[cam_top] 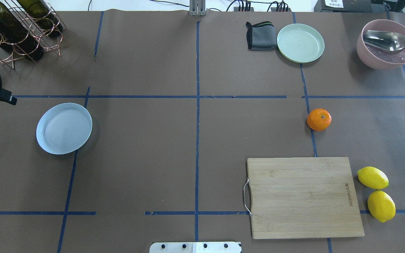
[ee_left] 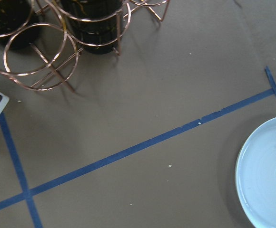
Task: Pick orange to plate
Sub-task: 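Move the left gripper down toward the light blue plate's rim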
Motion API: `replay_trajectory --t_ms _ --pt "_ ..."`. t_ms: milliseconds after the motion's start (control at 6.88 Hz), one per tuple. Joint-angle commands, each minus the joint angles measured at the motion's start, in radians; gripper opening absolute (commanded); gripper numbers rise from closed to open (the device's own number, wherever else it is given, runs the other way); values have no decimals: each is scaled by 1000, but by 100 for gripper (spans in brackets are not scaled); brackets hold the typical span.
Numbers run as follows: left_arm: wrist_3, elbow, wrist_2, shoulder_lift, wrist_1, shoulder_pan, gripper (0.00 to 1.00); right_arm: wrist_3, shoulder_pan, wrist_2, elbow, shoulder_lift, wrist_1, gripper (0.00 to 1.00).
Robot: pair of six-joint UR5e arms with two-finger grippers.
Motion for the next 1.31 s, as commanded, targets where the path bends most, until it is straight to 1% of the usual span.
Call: replay_trajectory --t_ms 0,145,291,436,581,872,1017,1162 --pt "-178 2 109 13 -67 120 100 24 -6 2 1 2 10 100" --pt "-242 2 156 13 -69 171 98 27 -7 2 2 2 10 100" --pt "-267 3 193 13 -75 206 98 30 -7 2 2 2 10 100" --pt "-297 2 197 13 -77 229 96 32 -7 2 2 2 10 100" --pt "-298 3 197 13 -77 237 91 35 -7 2 2 2 10 100" --pt "-298 11 197 13 -77 254 89 38 -7 2 2 2 10 100" --pt "-298 11 197 13 -77 255 82 38 -7 2 2 2 10 100" --pt "-298 6 197 13 -77 255 70 38 -7 2 2 2 10 100"
